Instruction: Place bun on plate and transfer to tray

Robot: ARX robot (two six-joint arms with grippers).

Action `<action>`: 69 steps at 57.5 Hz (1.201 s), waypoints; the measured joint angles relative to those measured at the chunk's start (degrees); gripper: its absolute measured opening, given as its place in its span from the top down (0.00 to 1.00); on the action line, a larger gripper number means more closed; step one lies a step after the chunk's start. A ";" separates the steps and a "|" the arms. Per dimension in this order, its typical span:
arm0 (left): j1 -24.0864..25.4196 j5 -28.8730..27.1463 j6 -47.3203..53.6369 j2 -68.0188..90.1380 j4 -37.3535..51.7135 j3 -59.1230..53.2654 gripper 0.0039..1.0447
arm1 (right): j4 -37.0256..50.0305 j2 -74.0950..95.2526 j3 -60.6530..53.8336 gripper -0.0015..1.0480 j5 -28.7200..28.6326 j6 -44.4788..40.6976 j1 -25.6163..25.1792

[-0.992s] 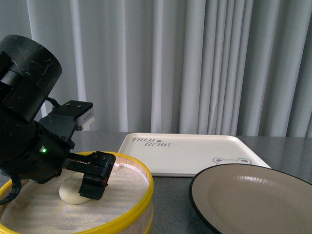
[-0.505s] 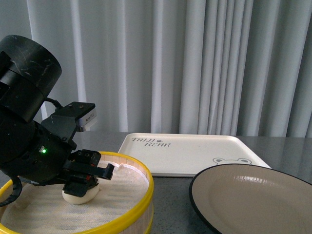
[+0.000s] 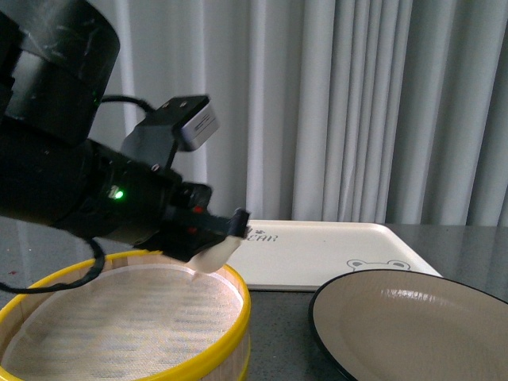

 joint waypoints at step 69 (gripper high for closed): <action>-20.74 -11.43 -4.39 25.75 -21.31 29.31 0.82 | 0.00 0.00 0.00 0.08 0.00 0.00 0.00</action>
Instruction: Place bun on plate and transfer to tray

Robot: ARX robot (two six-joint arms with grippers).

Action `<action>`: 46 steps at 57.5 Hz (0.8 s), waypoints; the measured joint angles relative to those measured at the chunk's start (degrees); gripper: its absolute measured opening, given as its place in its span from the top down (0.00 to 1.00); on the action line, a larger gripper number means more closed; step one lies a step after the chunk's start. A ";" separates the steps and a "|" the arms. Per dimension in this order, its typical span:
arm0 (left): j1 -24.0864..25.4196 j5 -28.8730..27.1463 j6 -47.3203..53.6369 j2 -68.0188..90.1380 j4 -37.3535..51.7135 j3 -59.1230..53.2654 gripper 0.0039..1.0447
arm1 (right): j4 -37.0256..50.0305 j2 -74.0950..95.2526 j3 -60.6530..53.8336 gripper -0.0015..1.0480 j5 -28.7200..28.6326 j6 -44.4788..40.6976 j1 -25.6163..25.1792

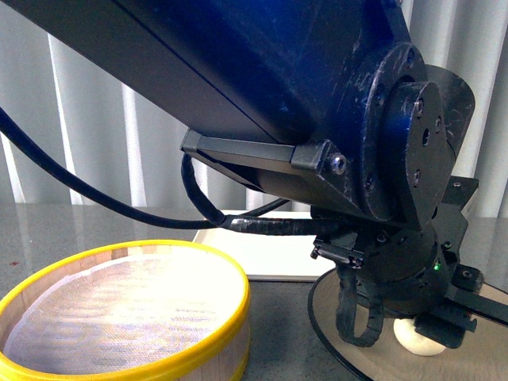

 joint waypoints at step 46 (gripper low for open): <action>3.37 4.96 -6.25 -2.54 -0.17 1.14 0.06 | 0.00 0.00 0.00 0.08 0.00 0.00 0.00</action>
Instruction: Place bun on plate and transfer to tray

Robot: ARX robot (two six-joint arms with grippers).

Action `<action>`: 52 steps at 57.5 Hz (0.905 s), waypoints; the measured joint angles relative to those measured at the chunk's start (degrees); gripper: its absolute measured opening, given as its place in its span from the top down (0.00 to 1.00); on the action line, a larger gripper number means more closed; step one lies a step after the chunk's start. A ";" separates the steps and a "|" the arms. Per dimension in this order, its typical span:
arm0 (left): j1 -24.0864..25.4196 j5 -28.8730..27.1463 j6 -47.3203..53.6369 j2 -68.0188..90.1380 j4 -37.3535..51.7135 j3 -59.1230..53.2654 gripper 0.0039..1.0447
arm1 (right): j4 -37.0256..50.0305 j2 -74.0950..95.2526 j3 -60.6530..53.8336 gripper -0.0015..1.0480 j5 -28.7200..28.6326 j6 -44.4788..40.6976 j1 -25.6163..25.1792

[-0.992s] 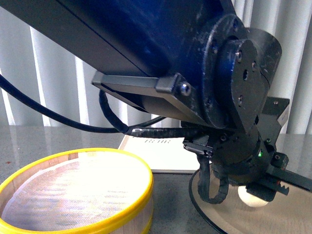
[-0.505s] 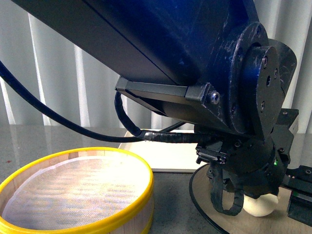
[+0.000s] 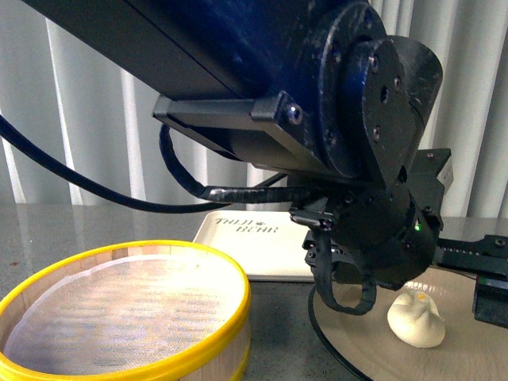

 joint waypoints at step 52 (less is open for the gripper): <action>27.47 -20.17 0.83 -25.05 51.95 -41.51 0.49 | 0.00 0.00 0.00 0.08 0.09 0.00 0.00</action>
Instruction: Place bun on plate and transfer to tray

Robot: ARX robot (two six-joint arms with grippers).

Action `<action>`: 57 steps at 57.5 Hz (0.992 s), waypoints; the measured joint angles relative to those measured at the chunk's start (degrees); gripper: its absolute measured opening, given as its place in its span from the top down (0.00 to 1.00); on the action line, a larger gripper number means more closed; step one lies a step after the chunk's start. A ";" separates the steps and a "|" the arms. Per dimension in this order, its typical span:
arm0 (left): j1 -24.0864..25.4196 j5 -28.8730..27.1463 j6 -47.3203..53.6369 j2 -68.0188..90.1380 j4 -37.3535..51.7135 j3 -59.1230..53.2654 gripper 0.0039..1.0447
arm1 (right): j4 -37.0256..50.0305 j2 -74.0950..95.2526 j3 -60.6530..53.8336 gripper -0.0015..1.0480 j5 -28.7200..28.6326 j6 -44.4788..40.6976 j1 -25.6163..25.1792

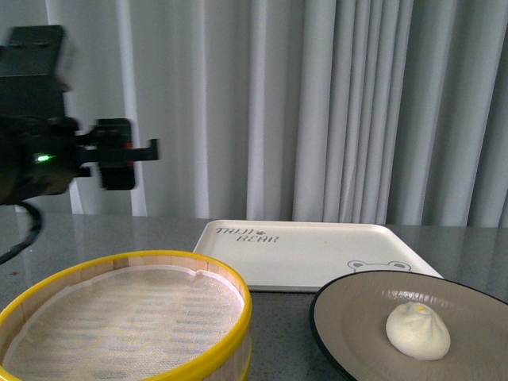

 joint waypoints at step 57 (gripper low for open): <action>12.33 11.28 1.07 -41.90 3.67 -47.58 0.96 | 0.00 0.00 0.00 0.08 0.00 0.00 0.00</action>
